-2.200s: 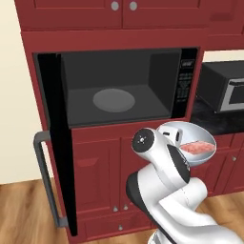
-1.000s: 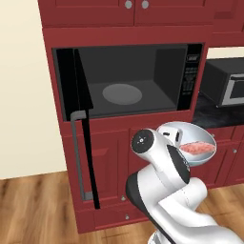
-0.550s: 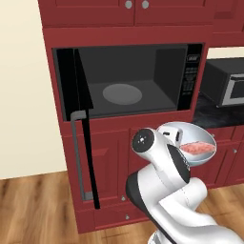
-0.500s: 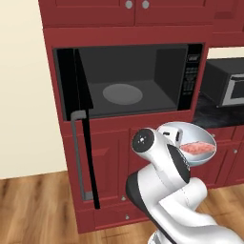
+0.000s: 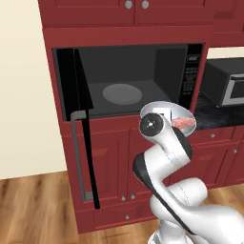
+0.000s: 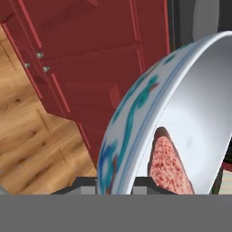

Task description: Remove the peach from the bowl and place it on the small plate. Then place the bowl with only the steak in the microwave, close the door, and press the start button to microwave the steak.

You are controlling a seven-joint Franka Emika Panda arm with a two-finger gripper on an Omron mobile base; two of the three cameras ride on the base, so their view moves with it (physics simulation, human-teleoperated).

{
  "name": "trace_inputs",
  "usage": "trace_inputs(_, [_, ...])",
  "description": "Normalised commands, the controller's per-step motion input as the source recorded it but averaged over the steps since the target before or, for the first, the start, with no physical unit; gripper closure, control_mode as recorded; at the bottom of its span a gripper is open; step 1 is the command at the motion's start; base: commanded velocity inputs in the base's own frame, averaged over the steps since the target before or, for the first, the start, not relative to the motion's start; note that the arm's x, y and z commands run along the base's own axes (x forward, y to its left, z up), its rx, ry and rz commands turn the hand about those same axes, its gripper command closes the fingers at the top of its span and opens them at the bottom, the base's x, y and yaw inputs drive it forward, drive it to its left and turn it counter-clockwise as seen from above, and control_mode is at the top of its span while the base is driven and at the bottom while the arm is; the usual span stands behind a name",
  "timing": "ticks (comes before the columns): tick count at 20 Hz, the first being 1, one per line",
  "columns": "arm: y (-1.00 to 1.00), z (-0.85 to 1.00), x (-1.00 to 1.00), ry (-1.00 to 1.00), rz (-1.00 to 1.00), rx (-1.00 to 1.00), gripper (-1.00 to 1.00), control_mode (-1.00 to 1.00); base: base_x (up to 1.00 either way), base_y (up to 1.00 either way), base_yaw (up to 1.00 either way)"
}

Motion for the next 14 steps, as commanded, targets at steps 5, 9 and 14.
trace_inputs(5, [0.36,0.5,0.84,-0.02,0.2,-0.08,1.0,-1.0,0.0,0.0,0.0])
trace_inputs(9, [0.33,0.23,0.89,0.03,0.21,-0.03,1.0,-1.0,0.0,0.0,0.0])
trace_inputs(14, [0.16,0.07,0.86,0.0,0.2,-0.01,1.0,-1.0,0.0,0.0,0.0])
